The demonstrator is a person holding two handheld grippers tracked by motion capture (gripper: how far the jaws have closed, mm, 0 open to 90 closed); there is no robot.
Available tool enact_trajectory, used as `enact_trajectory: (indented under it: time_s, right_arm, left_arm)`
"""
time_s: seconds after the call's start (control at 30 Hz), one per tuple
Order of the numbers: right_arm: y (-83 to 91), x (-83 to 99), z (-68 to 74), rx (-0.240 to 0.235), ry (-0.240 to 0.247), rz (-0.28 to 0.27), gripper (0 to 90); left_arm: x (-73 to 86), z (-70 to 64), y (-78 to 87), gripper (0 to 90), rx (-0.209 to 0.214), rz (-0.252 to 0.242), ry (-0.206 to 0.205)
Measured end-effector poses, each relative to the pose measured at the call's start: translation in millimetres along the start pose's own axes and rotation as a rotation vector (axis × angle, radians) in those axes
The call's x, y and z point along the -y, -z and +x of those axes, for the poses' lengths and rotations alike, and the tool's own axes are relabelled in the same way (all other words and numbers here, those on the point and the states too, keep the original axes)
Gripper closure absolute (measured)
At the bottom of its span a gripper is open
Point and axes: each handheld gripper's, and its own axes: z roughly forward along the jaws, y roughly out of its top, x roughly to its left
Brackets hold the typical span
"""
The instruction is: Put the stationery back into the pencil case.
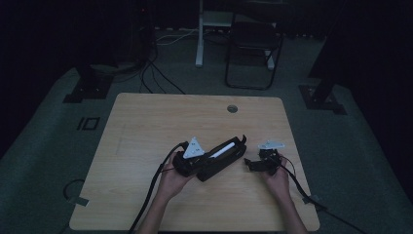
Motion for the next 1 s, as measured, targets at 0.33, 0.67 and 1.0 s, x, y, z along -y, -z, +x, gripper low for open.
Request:
enact_trajectory:
  time_s: [0.33, 0.67, 1.0]
  right_arm:
    - [0.0, 0.0, 0.0, 0.000, 0.000, 0.000, 12.8]
    - [0.0, 0.0, 0.0, 0.000, 0.000, 0.000, 12.8]
    - [0.0, 0.0, 0.0, 0.000, 0.000, 0.000, 12.8]
  left_arm:
    - [0.1, 1.4, -6.3, 78.5, 0.000, 0.001, 0.004]
    - [1.4, 4.4, -12.7, 78.5, -0.005, 0.013, 0.008]
    - [3.0, 6.7, -19.5, 78.5, -0.012, 0.021, 0.022]
